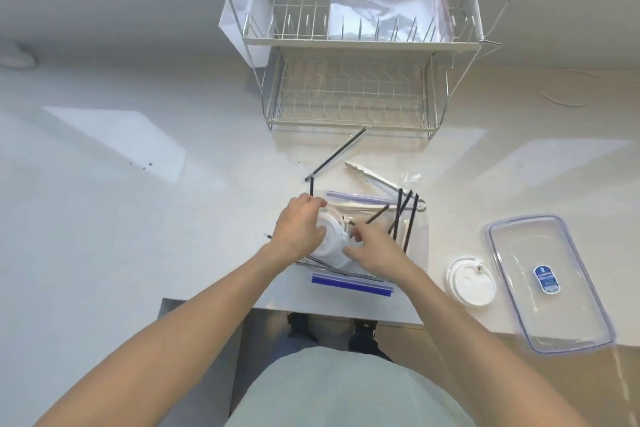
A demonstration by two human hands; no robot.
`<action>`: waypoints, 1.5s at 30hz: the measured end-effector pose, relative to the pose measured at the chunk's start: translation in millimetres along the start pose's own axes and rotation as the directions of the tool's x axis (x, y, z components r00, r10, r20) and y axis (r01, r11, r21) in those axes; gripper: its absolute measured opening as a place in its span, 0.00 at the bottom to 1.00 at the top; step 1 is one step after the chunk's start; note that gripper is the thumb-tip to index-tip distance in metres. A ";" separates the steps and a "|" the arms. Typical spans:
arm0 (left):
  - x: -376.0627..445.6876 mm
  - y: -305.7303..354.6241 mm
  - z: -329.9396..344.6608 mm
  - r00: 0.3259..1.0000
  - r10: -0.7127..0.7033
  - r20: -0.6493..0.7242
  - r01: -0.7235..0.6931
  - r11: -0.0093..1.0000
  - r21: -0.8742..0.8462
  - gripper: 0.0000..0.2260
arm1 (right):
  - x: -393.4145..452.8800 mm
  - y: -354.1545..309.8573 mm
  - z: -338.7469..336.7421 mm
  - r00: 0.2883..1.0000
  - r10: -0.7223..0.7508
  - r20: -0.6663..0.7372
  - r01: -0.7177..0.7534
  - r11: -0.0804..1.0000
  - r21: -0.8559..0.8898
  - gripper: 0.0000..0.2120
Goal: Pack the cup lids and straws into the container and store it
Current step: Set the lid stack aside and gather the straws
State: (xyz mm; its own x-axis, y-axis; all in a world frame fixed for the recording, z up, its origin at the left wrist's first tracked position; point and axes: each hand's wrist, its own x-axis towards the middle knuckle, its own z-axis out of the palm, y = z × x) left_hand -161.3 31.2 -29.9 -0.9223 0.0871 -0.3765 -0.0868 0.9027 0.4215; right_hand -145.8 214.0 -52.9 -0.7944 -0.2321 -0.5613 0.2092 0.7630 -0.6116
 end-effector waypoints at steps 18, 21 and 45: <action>15.0 -27.6 -44.0 0.940 0.051 0.337 0.112 0.887 -0.448 0.09 | -11.8 13.1 -30.9 0.984 0.151 -0.097 -0.088 0.878 0.470 0.09; 14.0 -33.6 -50.7 0.939 0.028 0.344 0.216 0.729 -0.649 0.06 | -20.2 18.1 -45.1 0.961 0.219 -0.169 -0.067 0.777 0.625 0.06; -18.4 25.8 2.4 0.891 0.263 0.371 0.368 0.062 -0.928 0.20 | -52.6 -25.9 14.4 0.794 0.533 -0.291 -0.014 0.496 0.868 0.22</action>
State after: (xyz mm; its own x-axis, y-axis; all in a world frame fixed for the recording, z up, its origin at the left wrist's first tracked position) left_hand -145.7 53.9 -14.1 -0.7044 0.4712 -0.5308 -0.6944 -0.3024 0.6530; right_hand -101.2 197.8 -15.6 -0.6854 0.3986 -0.6094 0.6103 -0.1421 -0.7793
